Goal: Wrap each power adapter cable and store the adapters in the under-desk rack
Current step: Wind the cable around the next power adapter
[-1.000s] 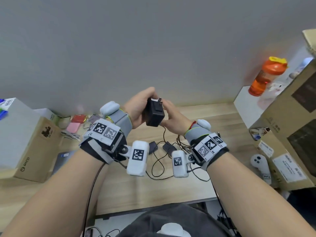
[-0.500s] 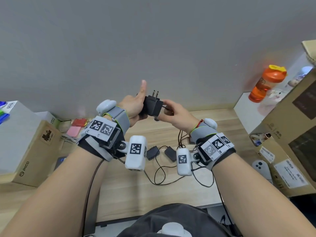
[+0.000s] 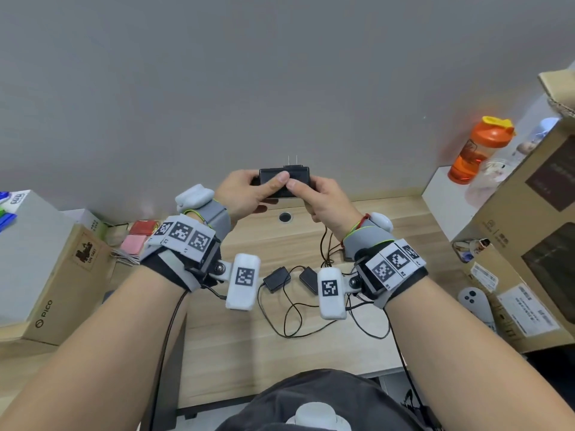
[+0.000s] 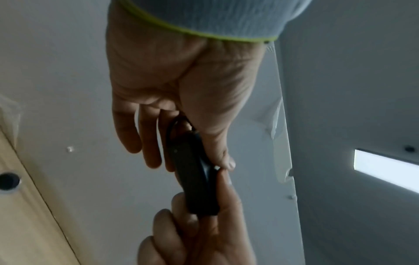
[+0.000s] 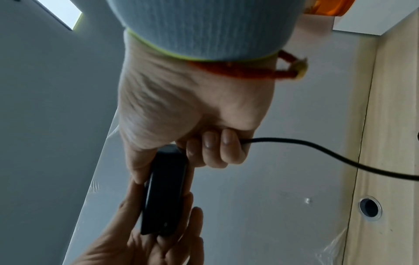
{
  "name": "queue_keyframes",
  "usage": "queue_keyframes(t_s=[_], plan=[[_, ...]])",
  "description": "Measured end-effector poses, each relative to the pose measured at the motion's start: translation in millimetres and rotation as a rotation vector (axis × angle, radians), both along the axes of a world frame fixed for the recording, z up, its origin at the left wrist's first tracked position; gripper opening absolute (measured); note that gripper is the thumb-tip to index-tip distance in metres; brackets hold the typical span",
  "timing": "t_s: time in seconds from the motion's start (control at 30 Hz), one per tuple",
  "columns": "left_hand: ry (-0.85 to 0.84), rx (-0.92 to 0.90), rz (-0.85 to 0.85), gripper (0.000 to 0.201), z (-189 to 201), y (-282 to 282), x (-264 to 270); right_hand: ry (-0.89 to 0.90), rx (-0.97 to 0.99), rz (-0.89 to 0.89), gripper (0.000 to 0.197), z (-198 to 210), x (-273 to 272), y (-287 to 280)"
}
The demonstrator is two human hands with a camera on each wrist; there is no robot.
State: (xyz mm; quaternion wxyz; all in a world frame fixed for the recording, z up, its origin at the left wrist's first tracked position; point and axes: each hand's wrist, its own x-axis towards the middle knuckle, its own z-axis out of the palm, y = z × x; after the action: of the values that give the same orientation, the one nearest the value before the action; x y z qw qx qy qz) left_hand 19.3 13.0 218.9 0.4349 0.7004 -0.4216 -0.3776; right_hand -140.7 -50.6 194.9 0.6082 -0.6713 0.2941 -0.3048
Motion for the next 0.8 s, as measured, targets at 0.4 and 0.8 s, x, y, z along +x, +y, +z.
queue_keyframes(t_s=[0.4, 0.8], plan=[[0.236, -0.228, 0.225, 0.035, 12, -11, -3, 0.185, -0.208, 0.190, 0.022, -2, -3, -3], [0.300, 0.037, -0.035, 0.031, 8, 3, 7, 0.165, -0.102, 0.029, 0.020, 0, -17, -29]])
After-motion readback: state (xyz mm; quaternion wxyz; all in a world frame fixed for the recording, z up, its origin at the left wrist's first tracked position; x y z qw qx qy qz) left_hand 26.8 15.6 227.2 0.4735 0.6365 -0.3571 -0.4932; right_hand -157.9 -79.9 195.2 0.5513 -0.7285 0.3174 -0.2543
